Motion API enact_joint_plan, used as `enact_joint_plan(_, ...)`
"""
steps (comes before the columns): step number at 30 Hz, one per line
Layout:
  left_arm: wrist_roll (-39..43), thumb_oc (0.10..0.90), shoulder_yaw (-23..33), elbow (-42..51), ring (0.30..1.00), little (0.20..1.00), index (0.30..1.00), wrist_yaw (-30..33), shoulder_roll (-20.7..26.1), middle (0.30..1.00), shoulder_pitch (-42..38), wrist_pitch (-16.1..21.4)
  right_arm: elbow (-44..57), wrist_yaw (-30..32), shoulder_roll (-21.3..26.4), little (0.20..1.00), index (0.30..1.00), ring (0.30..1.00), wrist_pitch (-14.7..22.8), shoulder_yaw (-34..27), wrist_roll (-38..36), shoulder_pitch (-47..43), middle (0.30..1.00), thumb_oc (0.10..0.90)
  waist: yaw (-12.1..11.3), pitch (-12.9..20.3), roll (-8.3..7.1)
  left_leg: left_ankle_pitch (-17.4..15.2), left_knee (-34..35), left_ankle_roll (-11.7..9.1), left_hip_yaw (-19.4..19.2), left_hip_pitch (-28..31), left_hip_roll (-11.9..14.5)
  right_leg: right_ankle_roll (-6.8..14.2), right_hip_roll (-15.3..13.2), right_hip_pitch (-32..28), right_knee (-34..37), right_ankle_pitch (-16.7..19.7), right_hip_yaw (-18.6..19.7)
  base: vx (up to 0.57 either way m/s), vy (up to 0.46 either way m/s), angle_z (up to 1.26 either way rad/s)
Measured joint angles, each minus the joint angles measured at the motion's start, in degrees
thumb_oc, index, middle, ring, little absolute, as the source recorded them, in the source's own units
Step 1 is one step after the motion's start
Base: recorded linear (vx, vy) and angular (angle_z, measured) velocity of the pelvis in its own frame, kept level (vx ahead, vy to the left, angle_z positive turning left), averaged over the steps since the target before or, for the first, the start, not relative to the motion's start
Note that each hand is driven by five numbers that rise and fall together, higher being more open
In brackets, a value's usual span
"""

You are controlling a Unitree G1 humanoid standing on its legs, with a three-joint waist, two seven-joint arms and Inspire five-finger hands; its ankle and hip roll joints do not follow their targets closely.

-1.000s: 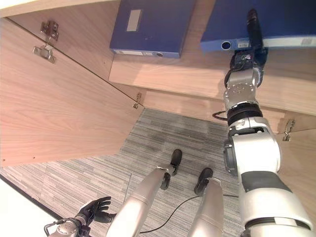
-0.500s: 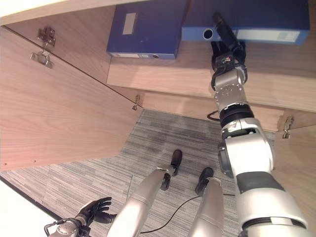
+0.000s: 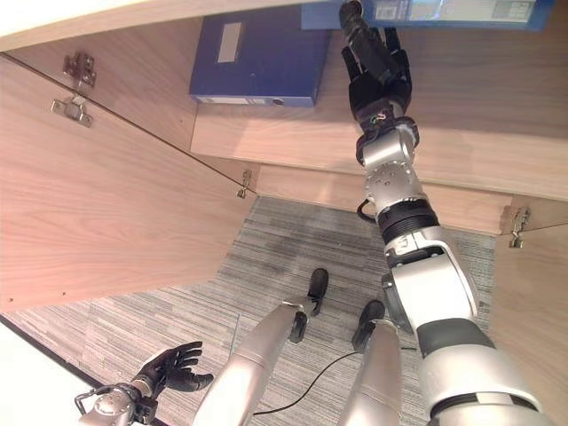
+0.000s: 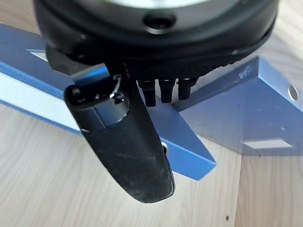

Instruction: Put the empty folder in the office cabinet

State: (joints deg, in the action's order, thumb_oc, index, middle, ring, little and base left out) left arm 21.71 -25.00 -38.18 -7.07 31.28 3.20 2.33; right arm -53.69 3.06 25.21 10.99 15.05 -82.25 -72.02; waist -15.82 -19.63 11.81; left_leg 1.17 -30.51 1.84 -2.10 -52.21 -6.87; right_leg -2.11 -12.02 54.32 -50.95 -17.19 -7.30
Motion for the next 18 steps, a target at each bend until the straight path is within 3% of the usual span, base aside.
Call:
enact_joint_plan(4,0.3,0.8,0.5,4.9,0.9,0.9,0.9,-0.7,1.6,0.9,1.5,-1.0,0.0,0.0,0.0,0.9,0.9,0.9,0.4,-1.4,0.0,0.1,0.9,0.8,0.1,-0.1,0.05,0.0,0.8,0.1,-0.5,0.4,-0.1,0.4,0.0,0.1,0.3,0.3,0.7,0.01,0.026,-0.04)
enact_joint_plan(7,0.6,0.8,0.4,8.4,0.9,0.9,0.9,-0.7,1.6,0.9,2.1,-1.2,0.5,0.8,-4.7,0.9,0.9,0.9,6.4,-14.2,-2.1,0.1,0.9,0.8,0.1,-0.2,0.47,0.4,1.7,0.2,-0.7,0.4,-0.3,0.6,0.0,0.3,1.0,0.5,0.9,0.01,0.024,-0.03)
enact_joint_plan(9,0.6,0.8,0.5,9.7,0.9,0.9,0.9,-0.3,1.6,0.9,2.1,-1.4,1.4,3.6,-4.7,0.9,0.9,0.9,10.8,-17.0,-3.9,0.5,0.9,0.8,0.0,-0.3,0.55,0.5,2.0,0.3,-0.7,0.4,-0.4,0.6,-0.1,0.2,1.4,0.8,0.9,0.0,0.0,0.0)
enact_joint_plan(15,0.5,0.8,0.4,11.7,0.9,0.9,0.9,0.3,1.4,0.9,2.5,-2.5,7.1,7.8,-5.8,0.9,0.9,0.9,15.3,-17.3,-4.6,3.7,0.9,0.8,1.0,-0.4,0.98,0.8,2.6,0.9,-1.0,0.4,-0.5,1.3,-0.1,0.3,2.1,1.3,1.2,0.0,0.007,-0.01)
enact_joint_plan(18,0.2,0.8,1.3,-0.2,0.9,0.9,0.9,1.5,-3.8,0.9,0.6,-0.8,6.3,8.1,-7.0,0.9,0.9,0.9,14.7,-17.3,-4.8,4.4,0.9,0.8,2.1,-0.4,0.98,0.8,2.6,0.9,-1.2,1.0,-0.3,1.4,0.2,-0.2,2.3,1.3,1.6,-0.01,-0.01,-0.05)
